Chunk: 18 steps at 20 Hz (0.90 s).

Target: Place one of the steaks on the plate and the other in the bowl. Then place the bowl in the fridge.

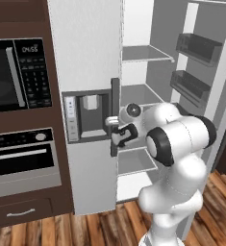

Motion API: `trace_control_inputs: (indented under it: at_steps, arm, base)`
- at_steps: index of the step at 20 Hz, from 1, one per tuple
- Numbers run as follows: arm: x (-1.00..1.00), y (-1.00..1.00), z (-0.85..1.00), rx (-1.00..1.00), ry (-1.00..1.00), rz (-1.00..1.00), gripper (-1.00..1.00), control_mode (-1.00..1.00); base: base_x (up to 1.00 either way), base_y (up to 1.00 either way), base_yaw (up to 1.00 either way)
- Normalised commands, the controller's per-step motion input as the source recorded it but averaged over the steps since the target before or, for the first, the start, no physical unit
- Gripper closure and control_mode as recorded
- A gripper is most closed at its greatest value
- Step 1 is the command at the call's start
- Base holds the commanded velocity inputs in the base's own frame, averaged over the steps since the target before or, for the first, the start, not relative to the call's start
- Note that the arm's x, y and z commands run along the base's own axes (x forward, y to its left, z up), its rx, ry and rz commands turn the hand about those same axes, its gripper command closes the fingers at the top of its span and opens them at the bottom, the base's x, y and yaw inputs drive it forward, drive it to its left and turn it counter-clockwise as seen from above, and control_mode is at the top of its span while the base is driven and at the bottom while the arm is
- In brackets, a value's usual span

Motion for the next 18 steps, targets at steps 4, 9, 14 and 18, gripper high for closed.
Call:
trace_control_inputs:
  at_steps: [4, 9, 14, 18]
  arm:
    - [0.50, 0.14, -0.06, 0.00, -0.04, 0.00, -1.00, -1.00]
    - [0.37, 0.12, -0.11, 0.00, -0.09, 0.00, -1.00, -1.00]
    - [0.44, 0.14, -0.22, -0.02, -0.10, -0.02, -1.00, -1.00]
    - [0.31, 0.31, -0.02, -0.01, -0.01, -0.10, -1.00, -1.00]
  base:
    - [0.00, 0.00, 0.00]
    - [0.00, 0.00, 0.00]
    - [0.00, 0.00, 0.00]
    - [0.00, 0.00, 0.00]
